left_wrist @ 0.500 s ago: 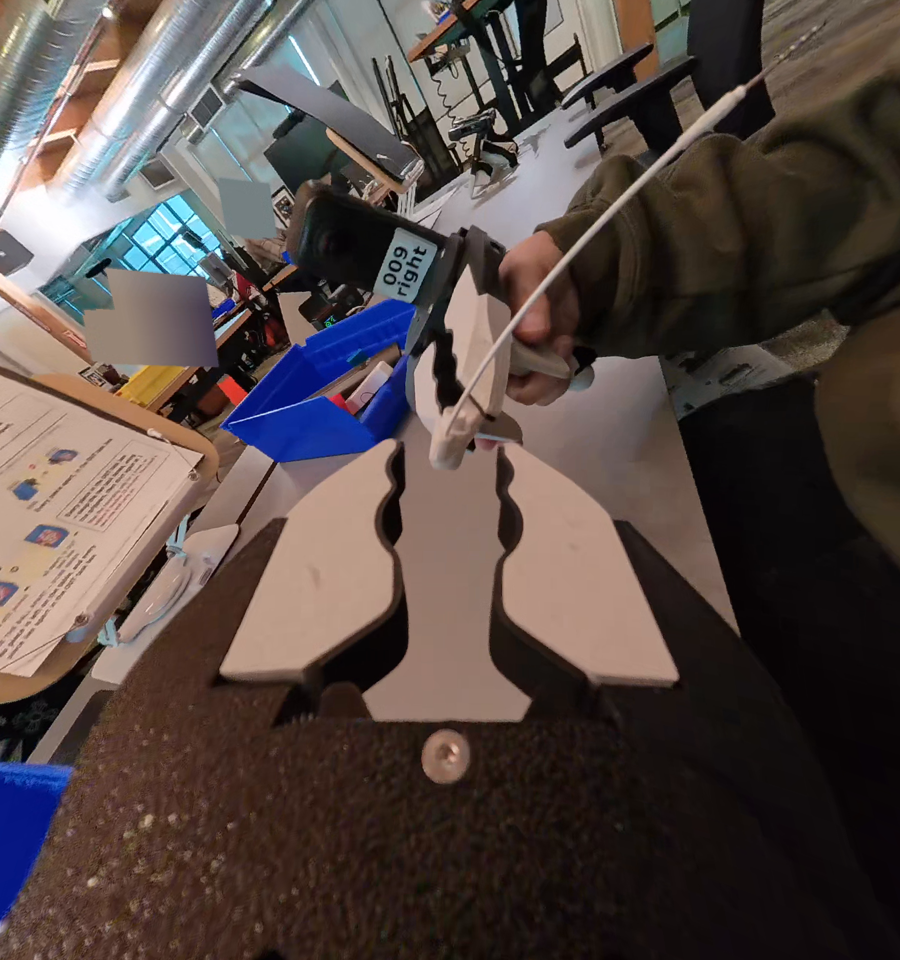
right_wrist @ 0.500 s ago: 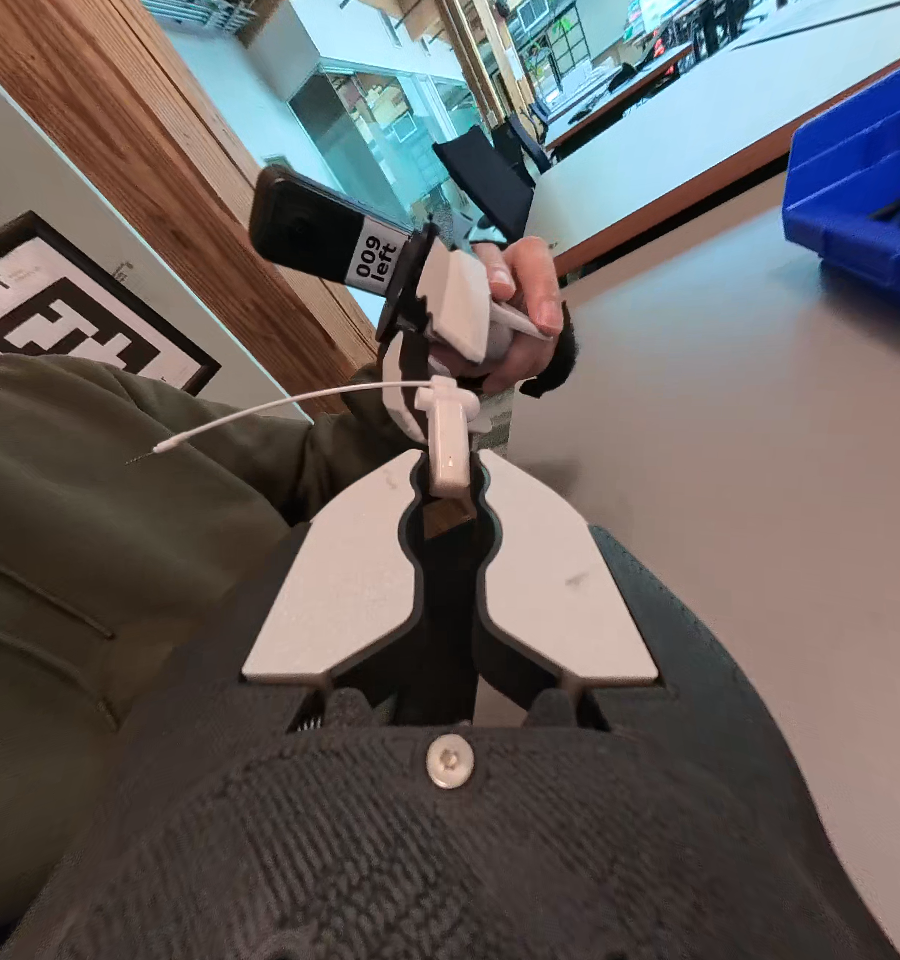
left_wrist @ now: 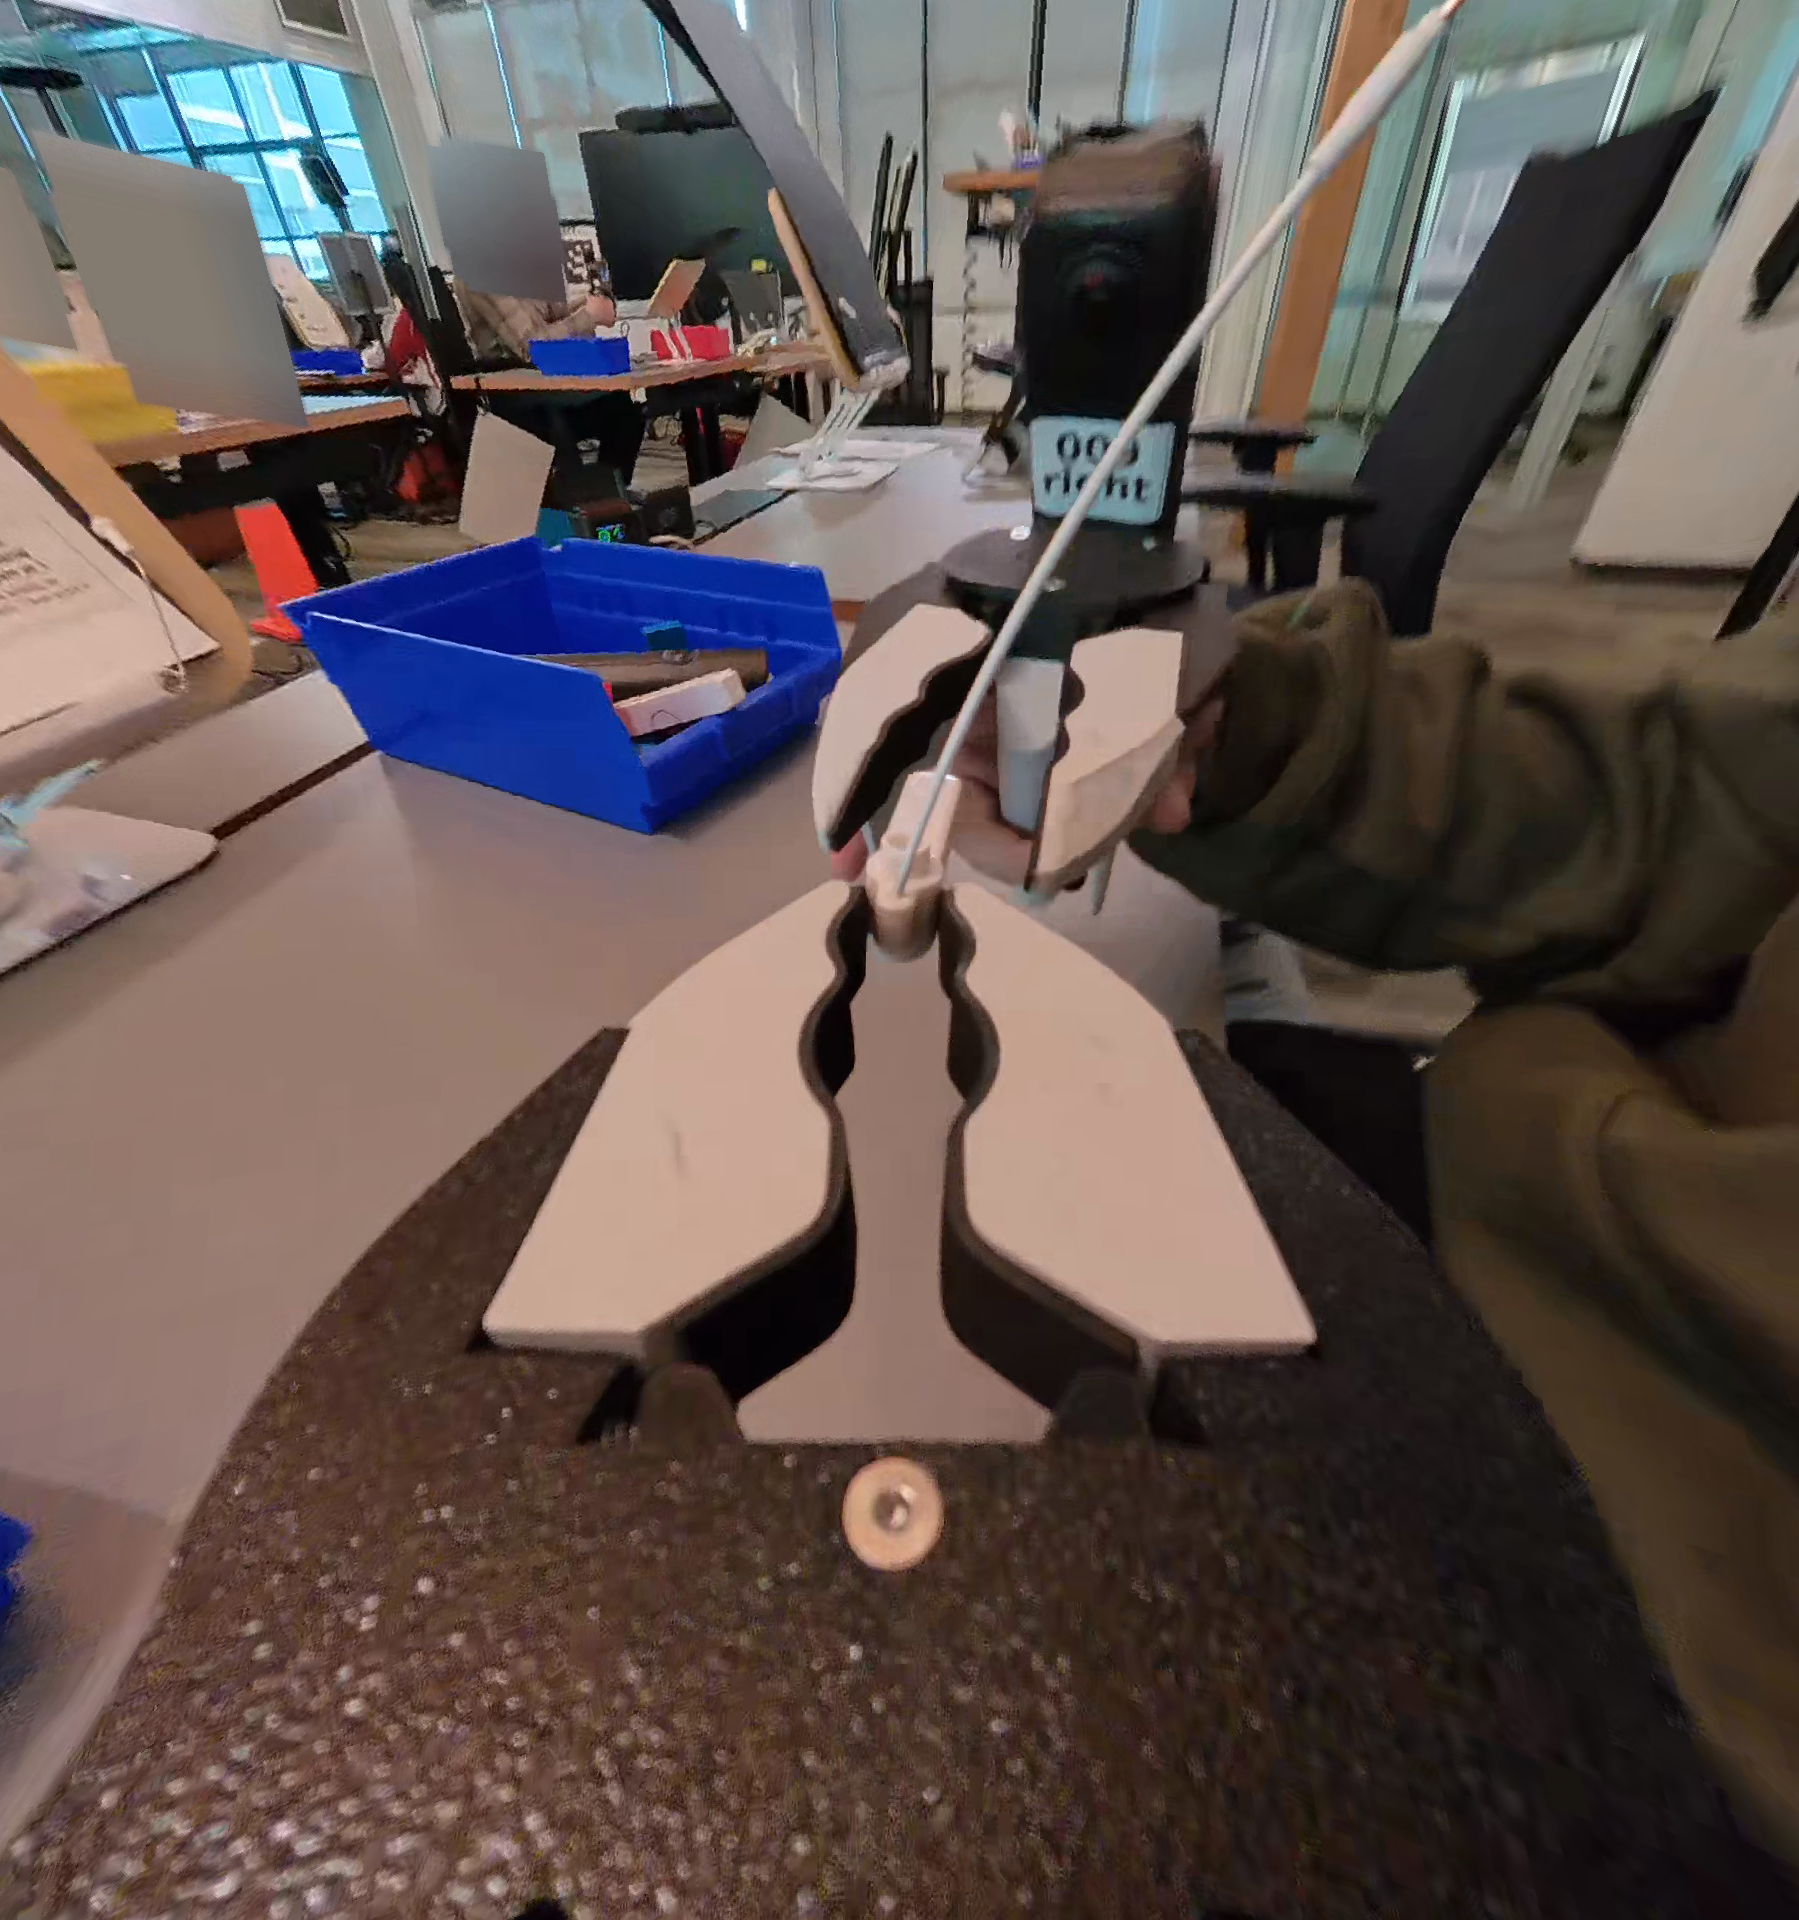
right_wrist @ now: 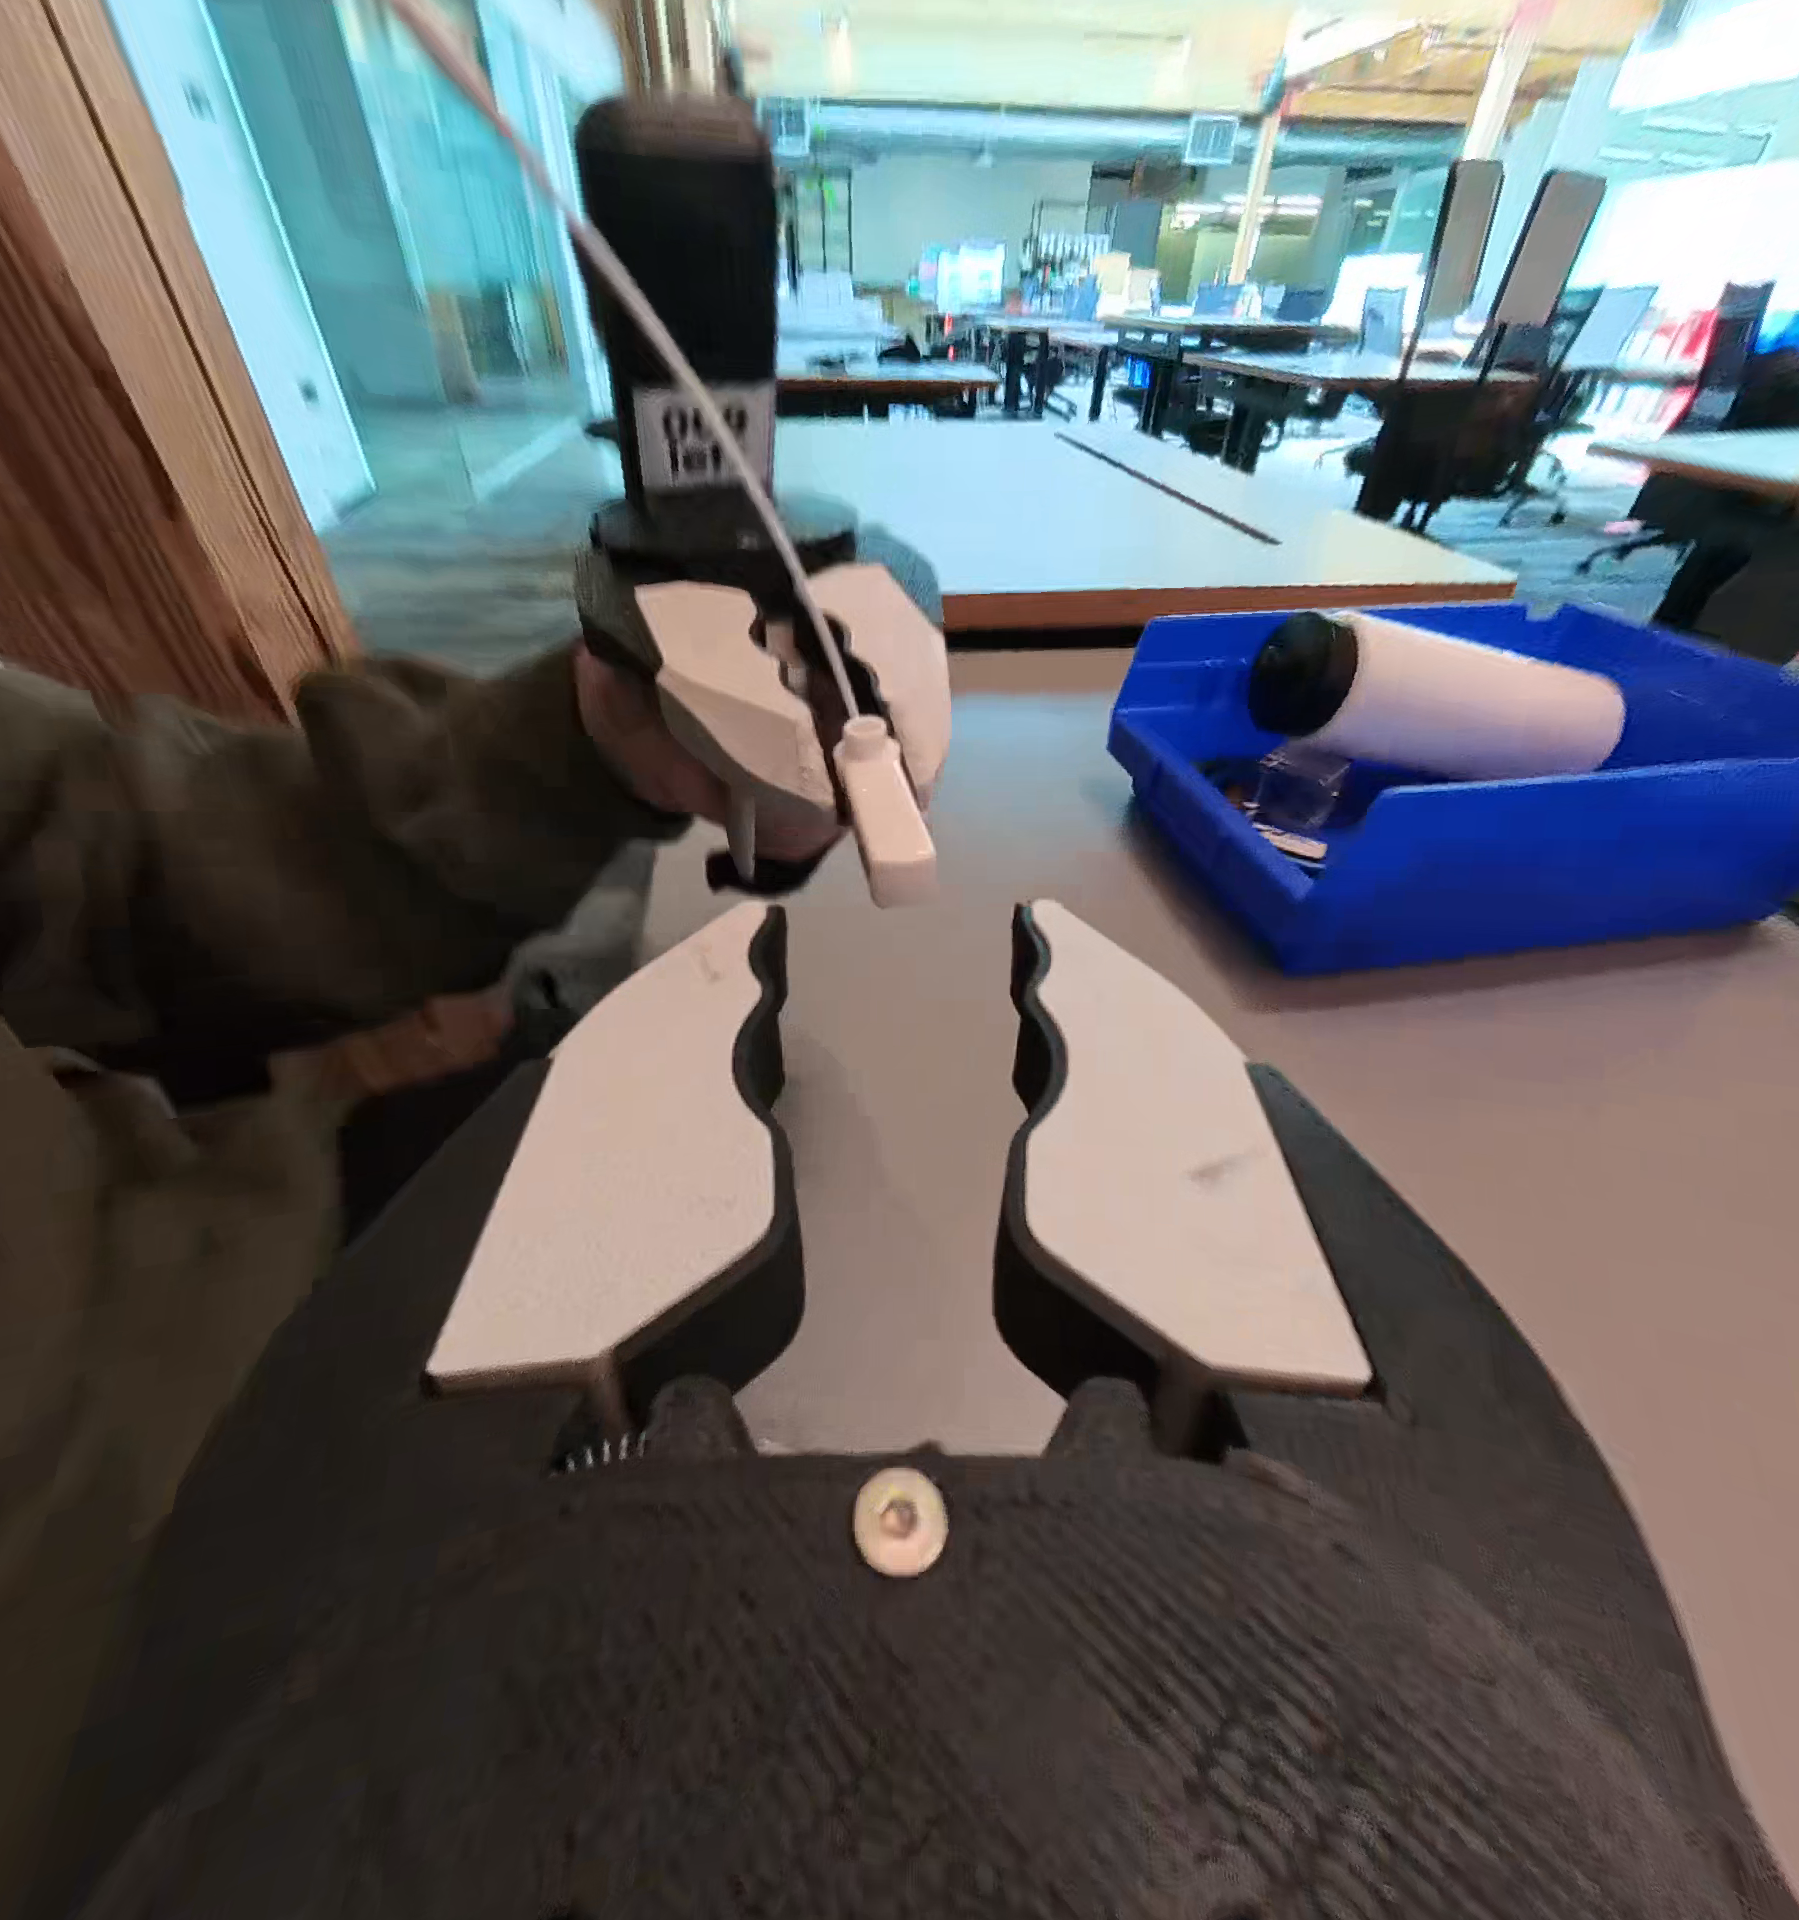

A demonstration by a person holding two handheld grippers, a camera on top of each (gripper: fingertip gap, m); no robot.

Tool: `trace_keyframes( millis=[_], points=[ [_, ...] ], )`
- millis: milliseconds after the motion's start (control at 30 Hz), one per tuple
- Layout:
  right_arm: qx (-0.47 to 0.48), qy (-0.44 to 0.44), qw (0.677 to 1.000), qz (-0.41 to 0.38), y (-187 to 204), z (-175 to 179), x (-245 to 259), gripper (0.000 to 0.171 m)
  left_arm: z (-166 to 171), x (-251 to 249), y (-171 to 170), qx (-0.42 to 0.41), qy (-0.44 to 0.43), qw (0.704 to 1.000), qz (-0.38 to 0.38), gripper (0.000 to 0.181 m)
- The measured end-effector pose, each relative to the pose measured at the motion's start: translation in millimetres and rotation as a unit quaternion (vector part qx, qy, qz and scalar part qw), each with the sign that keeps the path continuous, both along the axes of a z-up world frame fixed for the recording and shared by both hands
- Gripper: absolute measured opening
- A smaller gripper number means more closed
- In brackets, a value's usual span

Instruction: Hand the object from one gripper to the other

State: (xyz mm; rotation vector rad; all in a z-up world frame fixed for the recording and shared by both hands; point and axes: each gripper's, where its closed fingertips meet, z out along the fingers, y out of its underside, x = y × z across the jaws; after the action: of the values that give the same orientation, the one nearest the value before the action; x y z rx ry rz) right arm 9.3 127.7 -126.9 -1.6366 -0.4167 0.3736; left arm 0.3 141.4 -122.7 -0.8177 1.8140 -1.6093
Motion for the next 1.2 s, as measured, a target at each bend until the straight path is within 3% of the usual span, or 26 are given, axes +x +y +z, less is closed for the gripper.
trace_keyframes(
  millis=[100,167,233,367,533,767,833,1000,1200],
  points=[
    [0.01,0.09,0.996,-0.011,2.7,13.4,11.6,0.046,0.9,-1.1,-1.1,-0.059,0.039,0.997,-0.018,0.013],
    [0.06,0.052,0.996,-0.04,1.5,21.9,16.3,0.04,-0.6,1.7,1.3,-0.097,0.079,0.992,-0.013,0.013],
    [0.035,0.002,0.999,-0.04,2.1,13.7,10.9,0.036,3.3,2.5,2.5,-0.128,0.087,0.988,-0.015,0.013],
    [0.054,0.014,0.998,-0.035,4.0,19.3,4.9,0.013,0.8,2.4,3.5,-0.114,0.087,0.99,-0.009,0.013],
    [0.039,0.012,0.998,-0.041,8.0,12.1,5.1,0.014,-1.2,3.7,6.4,-0.108,0.084,0.991,-0.002,0.013],
    [0.079,-0.091,0.987,-0.11,18.1,15.6,5.5,0.014,5.5,7.6,16.0,-0.132,0.071,0.989,0.023,0.014],
    [0.088,-0.159,0.971,-0.156,21.8,14.1,10.6,0.013,3.0,13.3,23.9,-0.117,0.065,0.989,0.066,0.015],
    [0.091,-0.383,0.881,-0.262,27.0,6.6,23.9,0.013,-0.1,20.3,30.2,-0.102,0.103,0.979,0.142,0.06],
    [0.083,-0.505,0.807,-0.296,32.0,-1.0,17.8,0.013,-7.1,24.3,23.3,-0.082,0.13,0.971,0.183,0.056]
  ],
)
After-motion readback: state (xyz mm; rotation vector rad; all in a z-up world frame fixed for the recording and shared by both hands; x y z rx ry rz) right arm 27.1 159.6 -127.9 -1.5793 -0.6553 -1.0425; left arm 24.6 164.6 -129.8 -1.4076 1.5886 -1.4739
